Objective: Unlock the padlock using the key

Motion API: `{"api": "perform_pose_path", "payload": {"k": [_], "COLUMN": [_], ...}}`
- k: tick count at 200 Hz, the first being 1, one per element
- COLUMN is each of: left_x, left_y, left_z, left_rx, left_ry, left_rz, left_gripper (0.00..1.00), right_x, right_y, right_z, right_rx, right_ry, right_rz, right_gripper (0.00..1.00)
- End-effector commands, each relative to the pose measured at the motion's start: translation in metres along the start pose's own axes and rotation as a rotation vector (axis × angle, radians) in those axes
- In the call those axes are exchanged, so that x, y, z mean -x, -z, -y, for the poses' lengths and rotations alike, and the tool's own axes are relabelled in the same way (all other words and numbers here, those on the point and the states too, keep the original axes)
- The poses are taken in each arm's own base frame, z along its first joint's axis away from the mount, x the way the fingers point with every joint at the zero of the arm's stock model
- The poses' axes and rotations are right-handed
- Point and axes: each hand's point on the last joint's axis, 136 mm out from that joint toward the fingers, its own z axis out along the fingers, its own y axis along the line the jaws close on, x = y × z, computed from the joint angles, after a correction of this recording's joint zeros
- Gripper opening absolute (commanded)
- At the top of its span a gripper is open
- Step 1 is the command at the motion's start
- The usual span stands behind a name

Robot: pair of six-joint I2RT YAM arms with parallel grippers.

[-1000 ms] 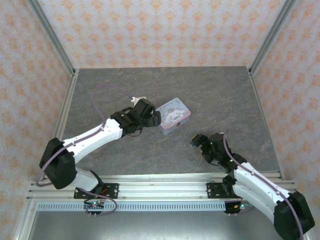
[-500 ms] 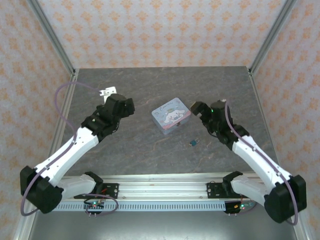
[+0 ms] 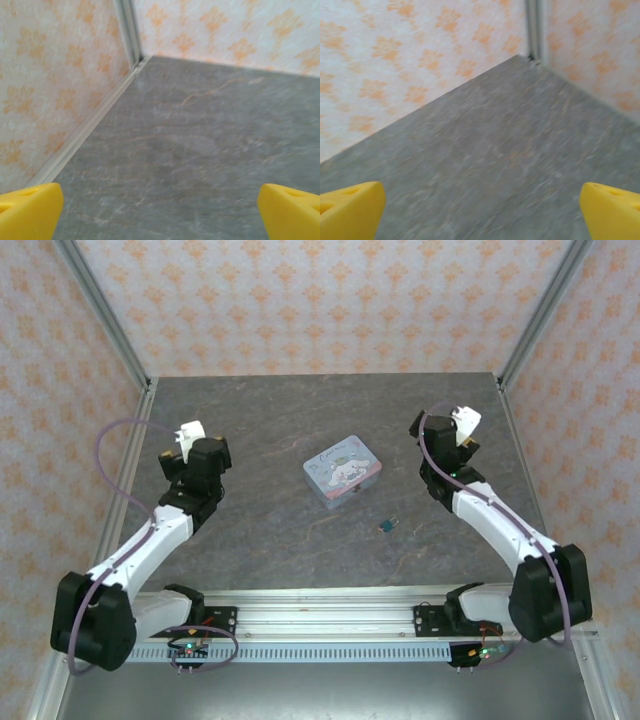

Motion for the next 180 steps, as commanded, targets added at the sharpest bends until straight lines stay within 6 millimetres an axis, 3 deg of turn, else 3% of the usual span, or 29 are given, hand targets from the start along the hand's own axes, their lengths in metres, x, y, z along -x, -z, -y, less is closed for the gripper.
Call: {"api": "perform_pose_path", "payload": {"k": [1, 21, 55, 92, 122, 145, 180], "left_x": [-0.015, -0.037, -0.050, -0.058, -0.073, -0.073, -0.074], "left_y": [-0.020, -0.034, -0.046, -0.053, -0.061, -0.063, -0.064], "left_z": [-0.008, 0.001, 0.014, 0.023, 0.039, 0.043, 0.044], "left_rx": [0.050, 0.017, -0.060, -0.177, -0.269, -0.310, -0.315], "left_ry": [-0.016, -0.051, -0.051, -0.027, -0.051, -0.047, -0.052], "left_rz": [0.033, 0.011, 0.030, 0.053, 0.033, 0.028, 0.011], "left_gripper": [1.00, 1.00, 1.00, 1.00, 1.00, 1.00, 1.00], "right_x": [0.005, -0.011, -0.049, -0.085, -0.093, -0.102, -0.108], "right_y": [-0.014, -0.028, -0.051, -0.058, -0.052, -0.047, -0.065], "right_z": [0.026, 0.044, 0.065, 0.083, 0.077, 0.089, 0.080], "right_rx": [-0.158, -0.222, -0.213, -0.188, -0.042, 0.028, 0.063], "right_ry": [0.186, 0.260, 0.306, 0.288, 0.250, 0.167, 0.190], "right_rz": [0.070, 0.043, 0.006, 0.033, 0.042, 0.099, -0.009], "right_gripper": [0.99, 0.99, 0.99, 0.99, 0.99, 0.99, 0.99]}}
